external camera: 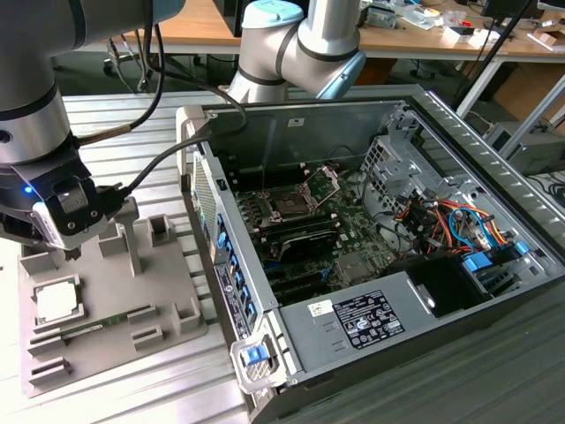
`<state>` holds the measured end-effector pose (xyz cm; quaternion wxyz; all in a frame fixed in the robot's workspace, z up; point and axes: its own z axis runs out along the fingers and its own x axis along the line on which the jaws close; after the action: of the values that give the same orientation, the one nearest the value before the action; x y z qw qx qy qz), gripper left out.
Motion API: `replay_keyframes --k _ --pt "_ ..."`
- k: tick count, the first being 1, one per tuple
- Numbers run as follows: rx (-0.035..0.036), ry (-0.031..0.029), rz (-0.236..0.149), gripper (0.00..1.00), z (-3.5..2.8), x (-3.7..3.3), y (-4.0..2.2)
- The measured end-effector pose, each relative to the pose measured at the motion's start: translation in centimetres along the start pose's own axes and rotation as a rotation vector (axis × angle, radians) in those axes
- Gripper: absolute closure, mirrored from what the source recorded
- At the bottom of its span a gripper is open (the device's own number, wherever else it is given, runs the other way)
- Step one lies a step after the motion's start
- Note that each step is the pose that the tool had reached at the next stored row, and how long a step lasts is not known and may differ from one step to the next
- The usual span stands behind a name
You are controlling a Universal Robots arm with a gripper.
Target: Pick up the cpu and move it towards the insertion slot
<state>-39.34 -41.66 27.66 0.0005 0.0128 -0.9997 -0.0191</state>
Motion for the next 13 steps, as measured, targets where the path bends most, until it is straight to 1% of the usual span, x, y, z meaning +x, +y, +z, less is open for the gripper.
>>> replay_keyframes --k 7,13 --pt "0.0000 0.0000 -0.001 0.89 0.26 0.08 -0.30" --pt "0.0000 0.0000 -0.001 0.89 0.41 0.09 -0.41"
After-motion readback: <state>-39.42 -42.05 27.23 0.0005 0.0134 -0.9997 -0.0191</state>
